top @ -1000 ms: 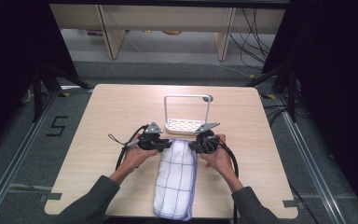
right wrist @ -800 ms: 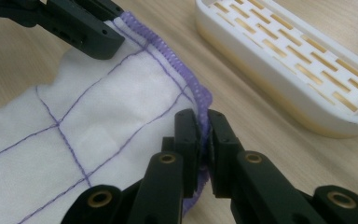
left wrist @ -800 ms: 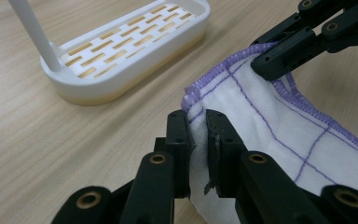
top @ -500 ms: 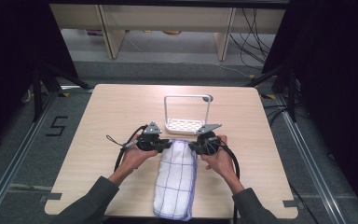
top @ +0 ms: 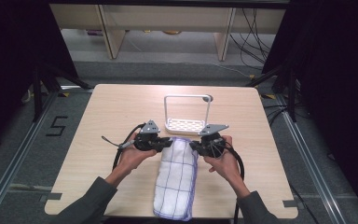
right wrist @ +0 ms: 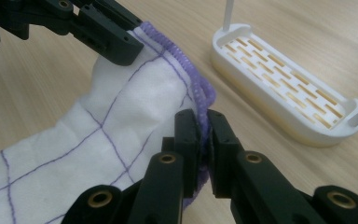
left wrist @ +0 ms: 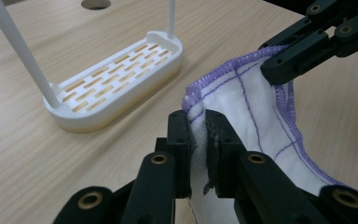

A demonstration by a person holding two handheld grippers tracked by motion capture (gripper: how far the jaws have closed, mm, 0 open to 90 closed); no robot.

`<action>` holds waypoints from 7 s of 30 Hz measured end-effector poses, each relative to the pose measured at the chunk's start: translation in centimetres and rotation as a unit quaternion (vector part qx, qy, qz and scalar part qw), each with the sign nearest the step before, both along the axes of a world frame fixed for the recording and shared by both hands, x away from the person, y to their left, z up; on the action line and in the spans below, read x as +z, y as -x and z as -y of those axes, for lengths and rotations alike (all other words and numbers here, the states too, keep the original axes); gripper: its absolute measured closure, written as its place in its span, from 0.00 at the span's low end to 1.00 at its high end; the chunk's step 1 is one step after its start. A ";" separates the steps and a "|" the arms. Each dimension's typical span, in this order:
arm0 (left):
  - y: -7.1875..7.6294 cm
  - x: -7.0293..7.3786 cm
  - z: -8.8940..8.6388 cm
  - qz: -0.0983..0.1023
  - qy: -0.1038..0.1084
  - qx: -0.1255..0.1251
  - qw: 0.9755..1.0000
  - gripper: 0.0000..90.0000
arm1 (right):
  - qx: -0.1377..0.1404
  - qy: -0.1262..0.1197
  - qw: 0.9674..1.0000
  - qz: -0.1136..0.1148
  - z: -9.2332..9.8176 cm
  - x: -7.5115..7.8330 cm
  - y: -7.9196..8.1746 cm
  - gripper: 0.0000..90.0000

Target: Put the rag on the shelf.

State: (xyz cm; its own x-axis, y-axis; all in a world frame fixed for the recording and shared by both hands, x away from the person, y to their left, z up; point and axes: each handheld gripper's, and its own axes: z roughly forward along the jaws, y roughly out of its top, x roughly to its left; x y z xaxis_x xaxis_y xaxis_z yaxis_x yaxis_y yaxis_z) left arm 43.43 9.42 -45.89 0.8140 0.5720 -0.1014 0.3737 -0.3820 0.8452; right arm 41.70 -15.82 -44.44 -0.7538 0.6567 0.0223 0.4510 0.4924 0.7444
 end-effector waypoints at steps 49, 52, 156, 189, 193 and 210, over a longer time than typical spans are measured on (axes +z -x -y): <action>-0.4 14.3 0.3 0.067 0.053 -0.017 0.996 0.90 | 0.010 -0.053 0.994 0.096 1.2 13.8 0.1 0.95; -1.1 15.6 0.3 0.076 0.048 -0.012 0.996 0.90 | 0.003 -0.054 0.993 0.103 1.4 15.2 -0.6 0.95; -18.5 8.1 2.4 -0.030 0.034 0.118 0.992 0.70 | -0.156 -0.014 0.988 -0.002 0.8 9.1 -19.0 0.78; -10.1 11.3 -3.0 -0.048 0.055 0.123 0.990 0.37 | -0.110 -0.069 0.991 0.043 3.2 13.4 -10.8 0.53; -8.1 11.1 -3.4 -0.043 0.057 0.107 0.992 0.35 | -0.107 -0.074 0.991 0.045 3.8 13.4 -9.4 0.50; 0.6 8.2 -5.7 -0.018 0.054 0.070 0.996 0.32 | -0.082 -0.068 0.991 0.078 6.0 10.6 -2.5 0.45</action>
State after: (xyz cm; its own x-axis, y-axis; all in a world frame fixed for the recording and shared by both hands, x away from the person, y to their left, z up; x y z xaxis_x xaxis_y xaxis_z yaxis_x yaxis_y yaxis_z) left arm 42.85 15.09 -37.72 0.7214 0.6644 -0.1955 0.4477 -0.2320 0.8636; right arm 44.23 -21.82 -33.81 -0.6386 0.7695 0.0097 0.3906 0.3133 0.8656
